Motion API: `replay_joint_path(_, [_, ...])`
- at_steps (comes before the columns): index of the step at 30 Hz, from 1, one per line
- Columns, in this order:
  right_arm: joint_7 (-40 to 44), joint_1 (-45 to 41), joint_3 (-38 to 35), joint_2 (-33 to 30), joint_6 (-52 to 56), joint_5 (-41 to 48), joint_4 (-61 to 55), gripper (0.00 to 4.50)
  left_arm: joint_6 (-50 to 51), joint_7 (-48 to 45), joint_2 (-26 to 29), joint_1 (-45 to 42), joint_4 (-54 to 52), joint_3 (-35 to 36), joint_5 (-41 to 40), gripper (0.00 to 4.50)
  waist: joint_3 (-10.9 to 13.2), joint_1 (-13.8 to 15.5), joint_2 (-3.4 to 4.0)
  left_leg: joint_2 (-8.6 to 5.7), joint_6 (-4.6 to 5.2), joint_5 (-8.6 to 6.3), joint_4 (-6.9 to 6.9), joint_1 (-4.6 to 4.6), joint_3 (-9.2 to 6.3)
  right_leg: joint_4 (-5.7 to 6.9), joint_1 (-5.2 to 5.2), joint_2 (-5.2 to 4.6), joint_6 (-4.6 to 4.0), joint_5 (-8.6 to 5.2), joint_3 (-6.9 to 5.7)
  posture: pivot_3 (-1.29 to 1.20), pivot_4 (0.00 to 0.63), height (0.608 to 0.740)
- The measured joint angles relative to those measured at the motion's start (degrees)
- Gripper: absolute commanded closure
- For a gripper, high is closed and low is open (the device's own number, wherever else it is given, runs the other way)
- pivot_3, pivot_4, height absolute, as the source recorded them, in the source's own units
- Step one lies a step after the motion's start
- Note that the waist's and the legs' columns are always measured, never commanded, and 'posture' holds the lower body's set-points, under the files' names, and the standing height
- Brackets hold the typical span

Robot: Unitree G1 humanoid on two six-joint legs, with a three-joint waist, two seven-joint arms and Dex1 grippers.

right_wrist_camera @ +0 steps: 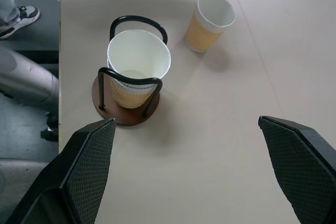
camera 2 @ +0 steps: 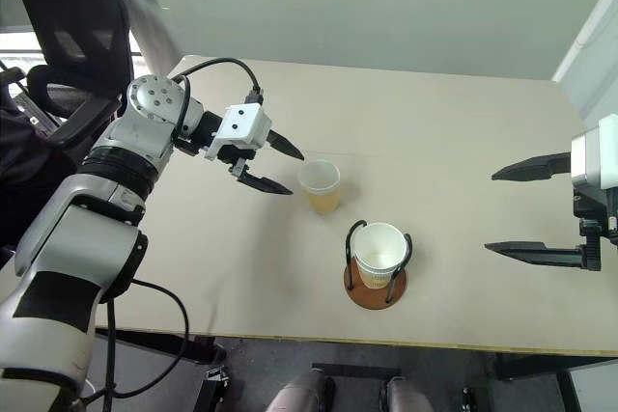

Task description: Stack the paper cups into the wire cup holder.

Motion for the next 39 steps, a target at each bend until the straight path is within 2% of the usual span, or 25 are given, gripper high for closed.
replay_joint_path(8, [0.01,0.23,-0.07,-0.03,0.68,0.02,-0.52,0.0,-4.42,2.75,-3.16,2.81,5.34,2.74,10.6,0.89,-0.01,-0.17,0.0,0.0,0.03,0.02,-0.05,0.12,0.21,0.03,0.01,-0.11,0.1,-0.07,0.05,0.0,0.15,0.74])
replay_joint_path(11, [0.05,0.53,-0.3,-0.05,1.14,0.01,-0.93,0.0,-6.18,6.42,-4.42,3.42,6.99,3.0,14.58,0.89,0.0,-0.12,-0.01,-0.03,0.11,0.02,0.0,0.11,0.22,0.04,0.01,-0.16,0.13,-0.05,0.05,0.0,0.15,0.74])
replay_joint_path(15, [0.07,0.93,-0.69,-0.09,1.86,0.01,-1.29,0.0,-7.94,11.08,-6.24,3.25,7.98,3.84,18.44,1.81,0.0,-0.12,-0.01,-0.1,0.17,0.04,0.0,0.13,0.3,0.04,0.03,-0.25,0.15,-0.03,0.06,0.0,0.15,0.74])
replay_joint_path(22, [0.22,2.51,-2.86,-0.1,3.06,-0.02,-2.37,0.0,-9.35,13.16,-6.89,2.5,8.56,6.07,21.97,4.44,0.0,-0.18,-0.01,-0.09,0.17,0.05,-0.03,0.18,0.48,0.04,0.03,-0.25,0.19,-0.06,0.13,0.0,0.15,0.74])
replay_joint_path(28, [0.27,2.8,-2.87,-0.09,2.85,-0.07,-2.46,0.0,-9.48,7.93,-6.43,1.9,8.55,8.99,22.19,4.44,0.0,-0.18,-0.01,-0.09,0.21,0.06,-0.02,0.26,0.79,0.03,0.02,-0.25,0.32,-0.06,0.44,0.0,0.15,0.74])
replay_joint_path(31, [0.28,2.77,-2.86,-0.1,2.47,-0.11,-2.13,0.0,-8.66,1.56,-5.4,0.96,8.31,9.74,19.88,4.44,0.0,-0.22,-0.01,-0.11,0.28,0.03,-0.03,0.29,0.92,0.03,0.01,-0.25,0.41,-0.05,0.64,0.0,0.15,0.74])
replay_joint_path(33, [0.29,2.7,-2.83,-0.1,2.14,-0.24,-1.77,0.0,-6.19,0.42,-3.91,0.17,5.98,7.91,15.19,4.44,0.0,-0.22,-0.02,-0.15,0.4,0.01,-0.03,0.28,0.97,0.03,-0.02,-0.25,0.52,-0.03,0.82,0.0,0.15,0.74])
replay_joint_path(35, [0.45,2.57,-2.73,-0.15,1.74,-0.56,-1.24,0.0,-0.25,0.17,-0.46,-0.68,-1.75,1.96,5.74,4.44,0.01,-0.24,-0.03,-0.2,0.59,-0.08,-0.03,0.25,1.1,0.03,-0.08,-0.25,0.63,0.02,1.03,0.0,0.15,0.74])
replay_joint_path(39, [0.62,2.02,-2.19,-0.64,0.81,-1.04,-0.44,0.0,14.06,0.05,11.25,-7.15,-23.24,-12.21,-18.23,4.44,0.03,-0.54,-0.09,-0.24,0.53,-0.05,-0.04,0.13,1.36,-0.13,-0.21,-0.3,0.77,0.09,1.25,0.0,0.15,0.74])
